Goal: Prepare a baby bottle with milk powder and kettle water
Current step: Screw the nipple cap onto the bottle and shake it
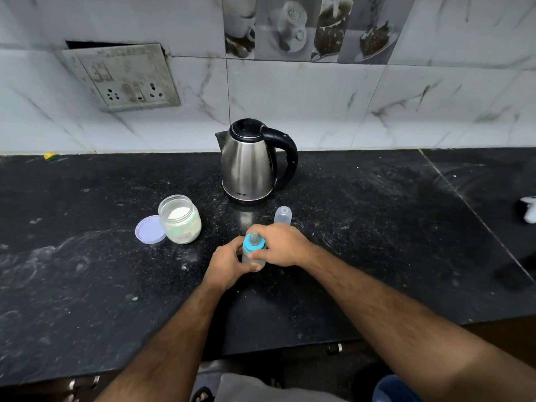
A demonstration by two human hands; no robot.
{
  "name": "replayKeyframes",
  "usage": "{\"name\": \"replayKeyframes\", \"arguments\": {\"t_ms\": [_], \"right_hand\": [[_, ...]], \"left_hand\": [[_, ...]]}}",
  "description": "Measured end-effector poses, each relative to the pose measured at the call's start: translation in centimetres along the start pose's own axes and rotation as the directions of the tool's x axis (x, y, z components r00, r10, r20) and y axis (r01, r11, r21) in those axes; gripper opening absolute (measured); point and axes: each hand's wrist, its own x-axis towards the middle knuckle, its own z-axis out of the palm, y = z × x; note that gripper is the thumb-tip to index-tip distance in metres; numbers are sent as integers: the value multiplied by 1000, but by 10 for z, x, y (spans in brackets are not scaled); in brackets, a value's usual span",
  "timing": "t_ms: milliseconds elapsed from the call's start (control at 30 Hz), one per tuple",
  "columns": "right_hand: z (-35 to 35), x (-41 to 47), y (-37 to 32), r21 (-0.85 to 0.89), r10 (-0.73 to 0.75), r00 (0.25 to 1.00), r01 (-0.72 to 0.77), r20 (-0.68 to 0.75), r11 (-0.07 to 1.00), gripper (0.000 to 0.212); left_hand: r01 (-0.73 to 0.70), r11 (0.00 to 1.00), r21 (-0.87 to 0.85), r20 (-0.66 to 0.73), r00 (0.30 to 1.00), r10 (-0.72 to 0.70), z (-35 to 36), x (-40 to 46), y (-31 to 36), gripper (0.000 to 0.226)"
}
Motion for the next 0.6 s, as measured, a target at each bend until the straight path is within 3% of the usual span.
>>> {"name": "replayKeyframes", "arguments": {"t_ms": [233, 400, 500, 600], "right_hand": [[26, -6, -3, -60, 19, 980, -31, -196, 998, 37], [51, -10, -23, 40, 182, 905, -181, -384, 983, 41], [50, -10, -28, 85, 239, 898, -223, -369, 971, 44], [38, -9, -24, 93, 250, 933, -233, -260, 968, 44]], "left_hand": [[-11, 999, 43, -43, 999, 13, 5, -2, -3, 49], [-22, 997, 76, -97, 995, 30, 9, -5, -3, 37], [-14, 997, 72, -101, 995, 21, 9, -6, -3, 37], [-9, 999, 54, -113, 994, 15, 9, -9, -2, 40]]}}
